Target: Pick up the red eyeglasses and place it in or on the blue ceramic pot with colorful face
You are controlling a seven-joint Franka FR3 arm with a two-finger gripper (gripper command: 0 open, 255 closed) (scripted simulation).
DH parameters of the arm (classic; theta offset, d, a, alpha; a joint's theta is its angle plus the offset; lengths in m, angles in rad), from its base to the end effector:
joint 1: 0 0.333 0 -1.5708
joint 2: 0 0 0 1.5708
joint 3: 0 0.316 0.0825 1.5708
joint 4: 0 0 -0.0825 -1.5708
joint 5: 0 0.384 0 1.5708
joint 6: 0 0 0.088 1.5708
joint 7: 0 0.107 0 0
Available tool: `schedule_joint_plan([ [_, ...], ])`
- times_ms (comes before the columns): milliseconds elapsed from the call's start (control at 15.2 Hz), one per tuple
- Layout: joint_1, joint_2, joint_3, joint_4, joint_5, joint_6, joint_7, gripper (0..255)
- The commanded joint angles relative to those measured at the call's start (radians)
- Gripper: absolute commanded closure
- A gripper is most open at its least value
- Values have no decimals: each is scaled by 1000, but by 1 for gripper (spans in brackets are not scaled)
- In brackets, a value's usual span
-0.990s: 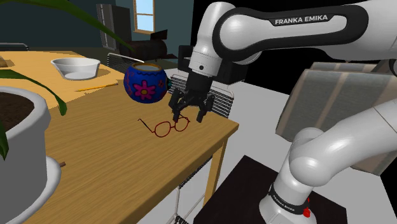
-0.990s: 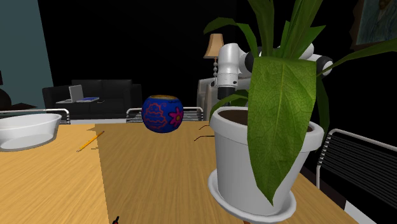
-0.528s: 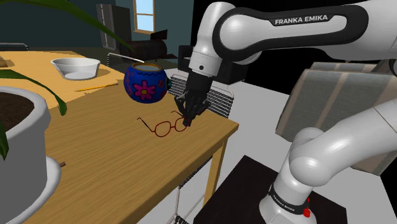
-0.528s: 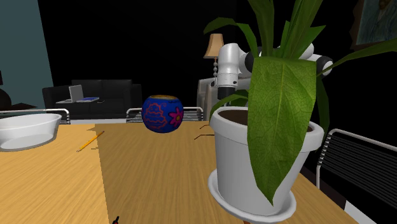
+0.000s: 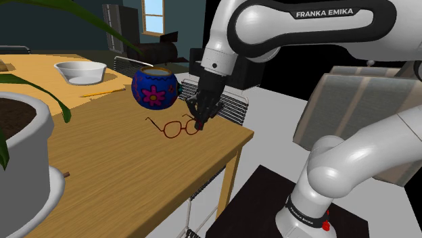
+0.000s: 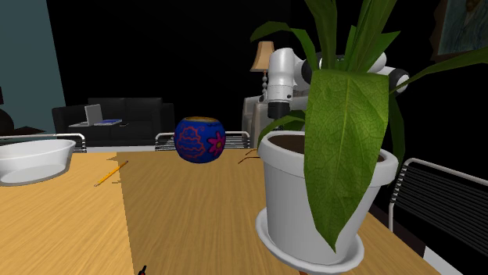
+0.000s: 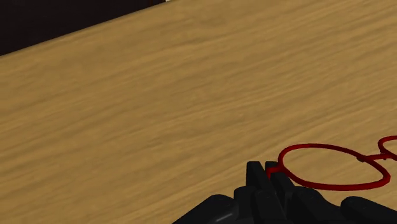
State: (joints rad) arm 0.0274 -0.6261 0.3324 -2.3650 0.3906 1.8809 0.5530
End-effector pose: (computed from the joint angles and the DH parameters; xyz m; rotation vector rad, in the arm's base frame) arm 0.3453 0.1810 0.5469 -2.8791 0.4927 -0.0502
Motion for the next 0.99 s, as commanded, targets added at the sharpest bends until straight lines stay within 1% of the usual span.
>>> schedule_joint_plan([
  [0, -3, 0, -6, 26, -6, -27, 4, 255],
  [924, -15, 29, -33, 232, -38, -201, 42, 255],
])
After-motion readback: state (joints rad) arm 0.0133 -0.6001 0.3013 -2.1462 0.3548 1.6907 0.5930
